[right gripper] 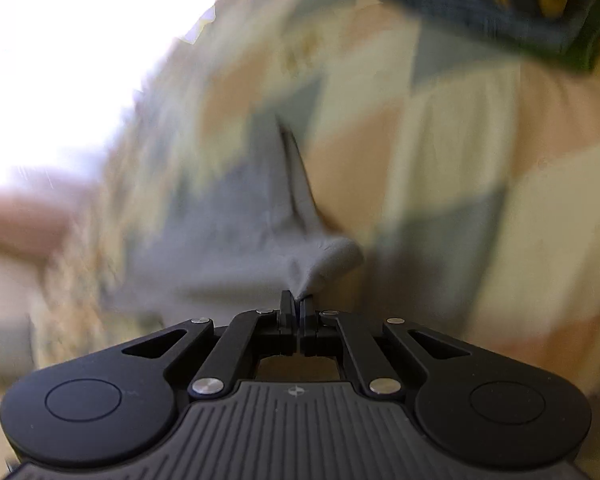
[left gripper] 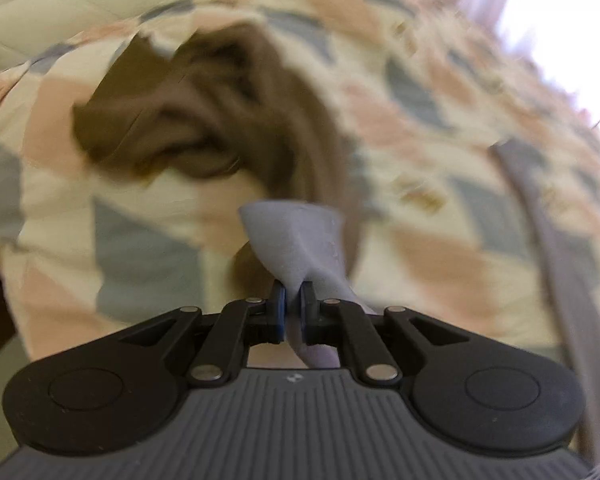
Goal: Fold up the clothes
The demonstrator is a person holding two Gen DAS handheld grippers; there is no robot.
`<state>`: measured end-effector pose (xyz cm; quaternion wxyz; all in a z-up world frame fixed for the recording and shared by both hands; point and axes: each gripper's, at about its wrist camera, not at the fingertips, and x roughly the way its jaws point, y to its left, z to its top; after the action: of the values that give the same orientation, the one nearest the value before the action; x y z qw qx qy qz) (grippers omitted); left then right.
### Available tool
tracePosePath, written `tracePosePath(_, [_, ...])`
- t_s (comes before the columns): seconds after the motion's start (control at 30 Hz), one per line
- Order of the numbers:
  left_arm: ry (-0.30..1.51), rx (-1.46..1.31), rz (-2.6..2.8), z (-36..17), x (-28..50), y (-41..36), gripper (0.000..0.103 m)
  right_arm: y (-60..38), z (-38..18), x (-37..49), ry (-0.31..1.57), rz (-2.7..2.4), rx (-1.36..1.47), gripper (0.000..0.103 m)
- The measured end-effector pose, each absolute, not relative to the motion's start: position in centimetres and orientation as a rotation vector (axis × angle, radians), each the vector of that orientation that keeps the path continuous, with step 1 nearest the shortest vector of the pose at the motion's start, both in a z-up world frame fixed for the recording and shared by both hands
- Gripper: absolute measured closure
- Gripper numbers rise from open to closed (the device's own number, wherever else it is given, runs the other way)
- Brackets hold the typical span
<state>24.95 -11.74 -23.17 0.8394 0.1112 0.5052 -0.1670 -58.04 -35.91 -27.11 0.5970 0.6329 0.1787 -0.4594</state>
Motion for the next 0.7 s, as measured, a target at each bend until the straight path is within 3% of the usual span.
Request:
tracePosePath(0.03, [1.097, 0.253, -0.318, -24.9, 24.5, -11.1, 0.098, -35.7, -28.6, -57.8, 0.471, -1.053, 1.507, 0.088])
tracePosePath(0.13, [1.162, 0.196, -0.269, -27.8, 22.6, -8.2, 0.093, -34.7, -31.8, -58.4, 0.518, -1.071, 1.587, 0.075])
tracePosePath(0.17, [1.170, 0.172, -0.259, -28.2, 21.9, -7.2, 0.091, -34.3, -32.1, -58.8, 0.489, -1.079, 1.608, 0.072])
tracePosePath(0.23, [1.170, 0.136, -0.242, -28.5, 20.8, -5.5, 0.090, -33.8, -32.5, -59.7, 0.401, -1.096, 1.632, 0.053])
tracePosePath(0.3, [1.187, 0.066, -0.225, -28.6, 20.2, -3.9, 0.088, -33.7, -32.9, -60.2, 0.329, -1.111, 1.635, 0.048])
tracePosePath(0.5, [1.207, -0.115, -0.194, -28.6, 18.9, -0.4, 0.076, -34.0, -36.6, -59.5, 0.172, -1.147, 1.689, 0.048])
tracePosePath(0.57, [1.203, -0.143, -0.194, -28.5, 18.8, 0.1, 0.074, -34.2, -37.6, -59.0, 0.099, -1.139, 1.713, 0.068])
tracePosePath(0.6, [1.204, -0.160, -0.195, -28.5, 19.0, 0.3, 0.074, -34.5, -37.8, -58.6, 0.115, -1.137, 1.715, 0.097])
tracePosePath(0.7, [1.199, -0.231, -0.213, -28.6, 19.5, 0.7, 0.071, -35.1, -36.1, -58.4, 0.212, -1.178, 1.610, 0.098])
